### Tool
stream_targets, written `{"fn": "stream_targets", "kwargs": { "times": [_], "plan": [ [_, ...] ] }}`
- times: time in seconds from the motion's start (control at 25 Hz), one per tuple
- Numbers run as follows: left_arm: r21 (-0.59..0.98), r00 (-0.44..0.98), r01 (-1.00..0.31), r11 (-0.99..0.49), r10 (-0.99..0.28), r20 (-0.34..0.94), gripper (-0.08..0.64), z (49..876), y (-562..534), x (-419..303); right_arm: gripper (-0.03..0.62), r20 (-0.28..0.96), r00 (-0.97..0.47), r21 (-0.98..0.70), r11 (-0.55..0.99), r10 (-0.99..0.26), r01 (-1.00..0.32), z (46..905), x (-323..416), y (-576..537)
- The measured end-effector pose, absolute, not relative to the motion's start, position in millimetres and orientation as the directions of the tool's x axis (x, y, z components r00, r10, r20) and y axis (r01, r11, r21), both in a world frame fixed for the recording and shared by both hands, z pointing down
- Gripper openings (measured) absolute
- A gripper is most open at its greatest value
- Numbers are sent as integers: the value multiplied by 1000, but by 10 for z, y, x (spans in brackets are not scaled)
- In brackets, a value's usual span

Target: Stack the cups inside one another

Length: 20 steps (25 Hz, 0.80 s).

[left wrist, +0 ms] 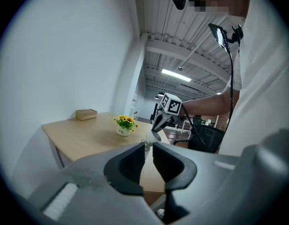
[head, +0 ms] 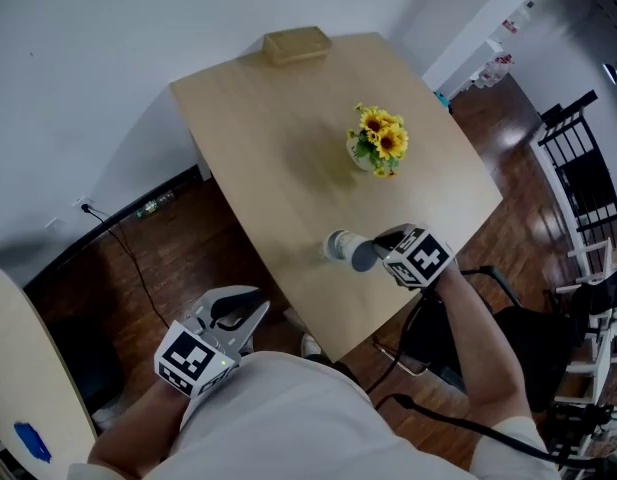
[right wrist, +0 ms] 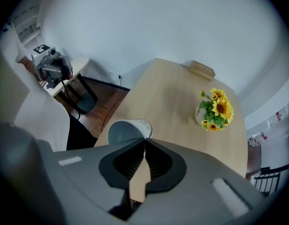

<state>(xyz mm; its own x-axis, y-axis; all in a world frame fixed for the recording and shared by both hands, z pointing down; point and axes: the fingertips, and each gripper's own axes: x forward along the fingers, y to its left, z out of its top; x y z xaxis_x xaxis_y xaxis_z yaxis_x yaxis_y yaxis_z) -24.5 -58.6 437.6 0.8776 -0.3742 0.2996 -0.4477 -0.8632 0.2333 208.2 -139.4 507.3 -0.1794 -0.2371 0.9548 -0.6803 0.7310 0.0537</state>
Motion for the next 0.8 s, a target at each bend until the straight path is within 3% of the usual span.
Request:
{"fn": "stream_targets", "kwargs": {
  "times": [0.44,0.8],
  "plan": [
    [294,870,-477,-829,-396,295,61,4484,-695,-547,18,989,-128,-29,750,-75,-661,5337,1993,-1494],
    [334,853,-512,-791,-421,310,60,4594,-693,-776,26,993,-113,-41,761,-43,-647,5411,1941,-1613]
  ]
}}
